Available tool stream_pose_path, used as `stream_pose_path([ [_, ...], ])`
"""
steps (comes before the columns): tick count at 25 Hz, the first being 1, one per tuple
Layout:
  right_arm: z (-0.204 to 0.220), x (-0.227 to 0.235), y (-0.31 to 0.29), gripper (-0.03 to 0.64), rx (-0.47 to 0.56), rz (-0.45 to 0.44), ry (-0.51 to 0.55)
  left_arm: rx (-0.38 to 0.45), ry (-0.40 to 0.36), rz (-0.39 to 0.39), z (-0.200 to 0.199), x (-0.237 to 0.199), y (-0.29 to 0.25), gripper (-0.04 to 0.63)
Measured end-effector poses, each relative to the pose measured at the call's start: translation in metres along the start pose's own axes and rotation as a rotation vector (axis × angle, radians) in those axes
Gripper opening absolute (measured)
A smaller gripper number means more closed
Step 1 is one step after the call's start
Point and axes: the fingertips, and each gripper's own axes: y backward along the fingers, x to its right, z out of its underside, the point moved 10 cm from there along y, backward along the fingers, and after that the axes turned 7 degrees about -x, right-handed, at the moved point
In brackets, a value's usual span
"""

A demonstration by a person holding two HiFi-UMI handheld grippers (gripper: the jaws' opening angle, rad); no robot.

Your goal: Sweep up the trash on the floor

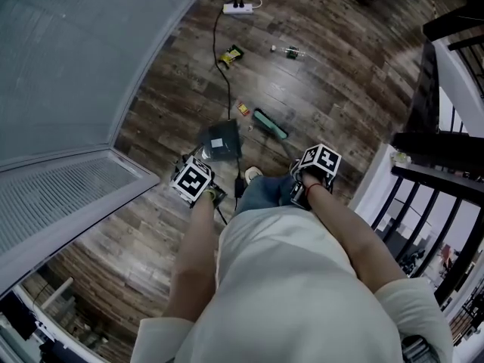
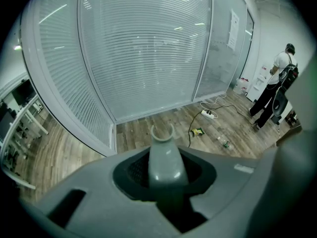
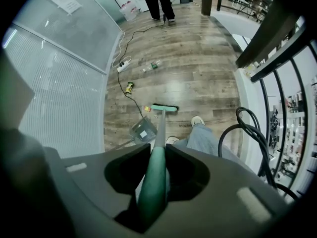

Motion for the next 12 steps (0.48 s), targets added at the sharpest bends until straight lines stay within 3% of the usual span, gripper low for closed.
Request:
stream_pose_path([
  [12, 0.025, -0.015, -0.007, 0.098, -0.097, -0.033, -0.023, -0.004, 0.004, -0.006, -0.001, 0.004, 0.000, 0.087],
])
